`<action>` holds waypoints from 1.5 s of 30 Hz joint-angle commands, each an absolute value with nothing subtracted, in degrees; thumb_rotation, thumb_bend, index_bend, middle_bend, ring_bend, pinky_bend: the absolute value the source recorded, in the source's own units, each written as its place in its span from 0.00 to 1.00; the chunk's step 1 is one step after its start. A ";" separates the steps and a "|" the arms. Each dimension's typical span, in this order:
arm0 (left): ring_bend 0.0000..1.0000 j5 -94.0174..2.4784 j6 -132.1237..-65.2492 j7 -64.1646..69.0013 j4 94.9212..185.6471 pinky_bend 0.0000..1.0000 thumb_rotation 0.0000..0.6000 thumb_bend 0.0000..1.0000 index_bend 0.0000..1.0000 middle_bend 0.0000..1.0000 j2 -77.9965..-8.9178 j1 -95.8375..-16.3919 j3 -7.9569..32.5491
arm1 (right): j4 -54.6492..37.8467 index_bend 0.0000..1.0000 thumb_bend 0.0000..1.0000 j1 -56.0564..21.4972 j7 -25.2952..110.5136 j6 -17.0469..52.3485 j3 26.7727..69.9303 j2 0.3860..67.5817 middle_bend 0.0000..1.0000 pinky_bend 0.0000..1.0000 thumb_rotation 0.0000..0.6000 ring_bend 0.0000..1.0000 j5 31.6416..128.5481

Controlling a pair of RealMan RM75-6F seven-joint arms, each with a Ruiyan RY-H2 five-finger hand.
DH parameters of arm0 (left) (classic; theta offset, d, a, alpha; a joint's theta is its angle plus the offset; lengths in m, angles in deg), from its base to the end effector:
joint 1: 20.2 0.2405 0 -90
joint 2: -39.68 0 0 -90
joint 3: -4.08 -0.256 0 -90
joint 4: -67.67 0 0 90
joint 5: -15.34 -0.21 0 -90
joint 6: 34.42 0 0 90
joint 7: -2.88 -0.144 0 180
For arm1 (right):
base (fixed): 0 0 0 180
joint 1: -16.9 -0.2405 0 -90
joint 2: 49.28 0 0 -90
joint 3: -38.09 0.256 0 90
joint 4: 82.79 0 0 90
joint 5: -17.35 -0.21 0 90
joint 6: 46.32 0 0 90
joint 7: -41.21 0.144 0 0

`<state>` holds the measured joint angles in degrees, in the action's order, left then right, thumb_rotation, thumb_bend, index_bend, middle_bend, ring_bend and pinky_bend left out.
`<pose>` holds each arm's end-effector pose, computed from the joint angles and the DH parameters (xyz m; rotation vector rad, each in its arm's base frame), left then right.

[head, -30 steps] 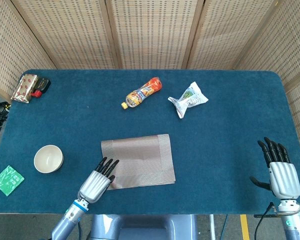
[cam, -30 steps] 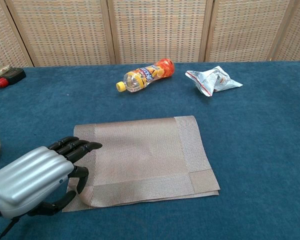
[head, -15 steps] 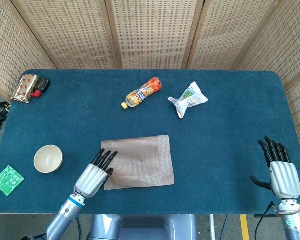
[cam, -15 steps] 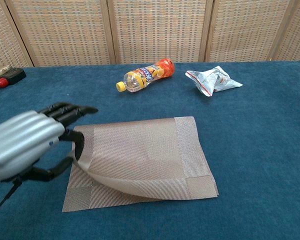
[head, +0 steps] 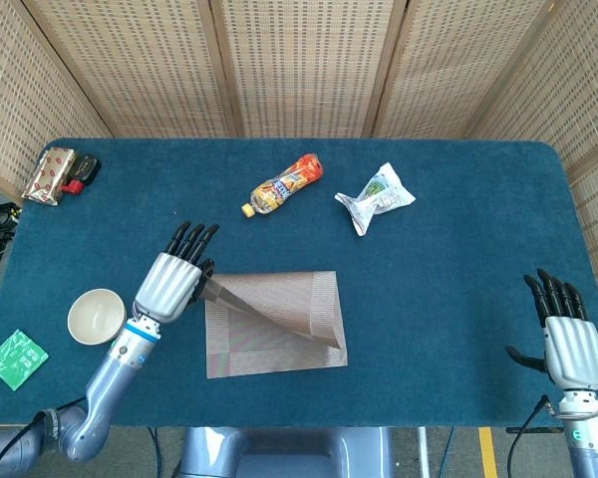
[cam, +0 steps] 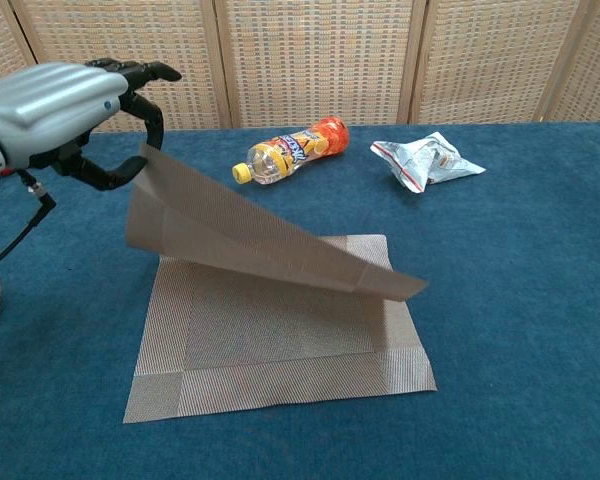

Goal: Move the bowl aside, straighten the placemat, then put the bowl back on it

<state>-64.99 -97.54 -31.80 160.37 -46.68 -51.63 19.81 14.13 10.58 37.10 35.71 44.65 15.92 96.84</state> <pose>-0.1353 0.3131 0.0266 -1.7997 -0.5461 -0.9936 -0.3002 -0.2000 0.1529 1.3030 -0.9594 0.9050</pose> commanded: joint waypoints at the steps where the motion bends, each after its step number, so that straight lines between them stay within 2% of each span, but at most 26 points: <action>1: 0.00 -60.86 -94.75 -32.28 155.54 0.00 1.00 0.54 0.54 0.00 -46.85 -55.69 23.45 | 13.82 0.00 0.15 10.37 36.44 35.33 44.98 16.20 0.00 0.00 1.00 0.00 96.03; 9: 0.00 -56.40 -91.27 -29.35 144.23 0.00 1.00 0.54 0.53 0.00 -49.47 -61.69 26.22 | 12.63 0.00 0.15 9.73 35.36 34.13 45.37 17.19 0.00 0.00 1.00 0.00 94.40; 17: 0.00 -52.58 -87.76 -26.05 130.91 0.00 1.00 0.52 0.49 0.00 -53.06 -65.87 25.89 | 11.62 0.00 0.15 8.98 34.38 32.98 45.82 18.16 0.00 0.00 1.00 0.00 92.93; 19: 0.00 -52.21 -87.29 -25.59 128.60 0.00 1.00 0.48 0.41 0.00 -53.76 -66.47 25.57 | 11.41 0.00 0.15 8.85 34.36 32.78 45.90 18.28 0.00 0.00 1.00 0.00 92.74; 21: 0.00 -51.71 -86.50 -24.94 126.53 0.00 1.00 0.34 0.18 0.00 -54.38 -67.04 25.28 | 11.17 0.00 0.15 8.71 34.29 32.45 45.95 18.41 0.00 0.00 1.00 0.00 92.43; 23: 0.00 -51.16 -85.45 -23.63 124.70 0.00 1.00 0.22 0.03 0.00 -54.90 -67.64 25.08 | 10.93 0.00 0.15 8.53 34.09 31.97 45.97 18.54 0.00 0.00 1.00 0.00 91.97; 26: 0.00 -50.77 -85.15 -21.27 123.35 0.00 1.00 0.16 0.00 0.00 -55.23 -68.05 24.92 | 10.73 0.00 0.15 8.35 33.71 31.62 45.96 18.74 0.00 0.00 1.00 0.00 91.60; 33: 0.00 -53.23 -89.18 -15.58 128.32 0.00 1.00 0.15 0.00 0.00 -52.42 -65.48 23.15 | 10.64 0.00 0.15 8.21 33.45 31.21 45.75 18.81 0.00 0.00 1.00 0.00 91.36; 38: 0.00 -56.96 -95.56 -14.56 137.55 0.00 1.00 0.14 0.00 0.00 -47.55 -60.52 19.53 | 10.53 0.00 0.15 8.33 33.22 31.71 45.20 18.98 0.00 0.00 1.00 0.00 92.47; 45: 0.00 -61.13 -103.67 -14.90 152.77 0.00 1.00 0.04 0.00 0.00 -39.18 -51.76 12.81 | 10.25 0.00 0.07 8.23 31.80 31.87 43.91 19.89 0.00 0.00 1.00 0.00 94.44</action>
